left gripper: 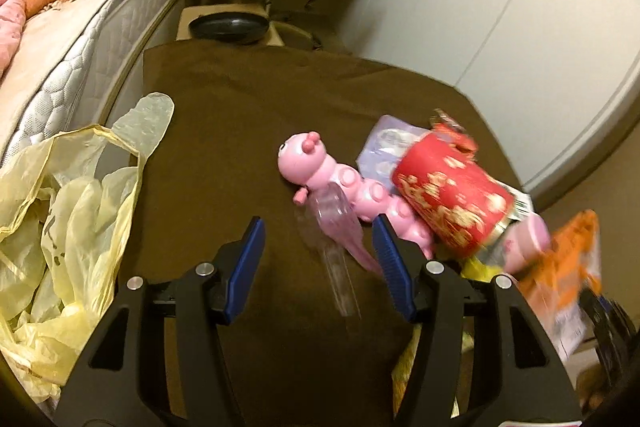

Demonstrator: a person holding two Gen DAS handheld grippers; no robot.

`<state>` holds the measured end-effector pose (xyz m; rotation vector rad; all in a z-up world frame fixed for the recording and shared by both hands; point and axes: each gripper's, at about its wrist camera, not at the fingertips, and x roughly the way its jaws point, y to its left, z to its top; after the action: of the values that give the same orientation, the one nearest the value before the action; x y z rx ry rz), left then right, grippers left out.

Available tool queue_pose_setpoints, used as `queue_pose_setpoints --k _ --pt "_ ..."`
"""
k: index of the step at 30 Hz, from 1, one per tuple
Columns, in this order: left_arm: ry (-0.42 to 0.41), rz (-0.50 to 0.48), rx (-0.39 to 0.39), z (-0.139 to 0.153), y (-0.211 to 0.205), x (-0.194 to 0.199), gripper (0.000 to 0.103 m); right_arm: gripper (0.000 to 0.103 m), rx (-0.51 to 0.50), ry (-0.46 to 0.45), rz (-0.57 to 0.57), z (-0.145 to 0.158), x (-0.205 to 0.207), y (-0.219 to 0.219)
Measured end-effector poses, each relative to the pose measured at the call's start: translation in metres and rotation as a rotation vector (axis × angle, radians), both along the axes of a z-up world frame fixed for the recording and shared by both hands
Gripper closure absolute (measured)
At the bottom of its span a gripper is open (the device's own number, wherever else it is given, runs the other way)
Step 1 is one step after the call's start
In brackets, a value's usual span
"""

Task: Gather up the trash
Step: 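Grasp the clear plastic stick with the left tool while the right tool grasps the orange snack bag, then carry both held items over the yellow-lined bin and open both tools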

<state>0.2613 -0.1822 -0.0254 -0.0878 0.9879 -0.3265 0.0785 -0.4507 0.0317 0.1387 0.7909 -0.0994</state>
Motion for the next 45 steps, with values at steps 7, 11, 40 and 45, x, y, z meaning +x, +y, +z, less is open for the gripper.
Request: queue_pose_setpoints --k 7,11,40,45 --pt "0.043 -0.012 0.024 -0.010 -0.002 0.003 0.086 0.091 -0.029 -0.010 0.011 0.009 -0.004 0.011" --pt "-0.039 -0.044 0.029 0.009 0.010 -0.023 0.088 0.091 -0.044 -0.033 0.024 0.020 -0.004 0.019" --pt "-0.234 0.166 -0.061 0.098 0.256 -0.066 0.088 0.091 -0.168 -0.110 0.399 0.058 0.113 0.254" --pt "-0.213 0.173 -0.091 0.090 0.276 -0.063 0.088 0.091 -0.154 -0.080 0.509 0.037 0.145 0.314"
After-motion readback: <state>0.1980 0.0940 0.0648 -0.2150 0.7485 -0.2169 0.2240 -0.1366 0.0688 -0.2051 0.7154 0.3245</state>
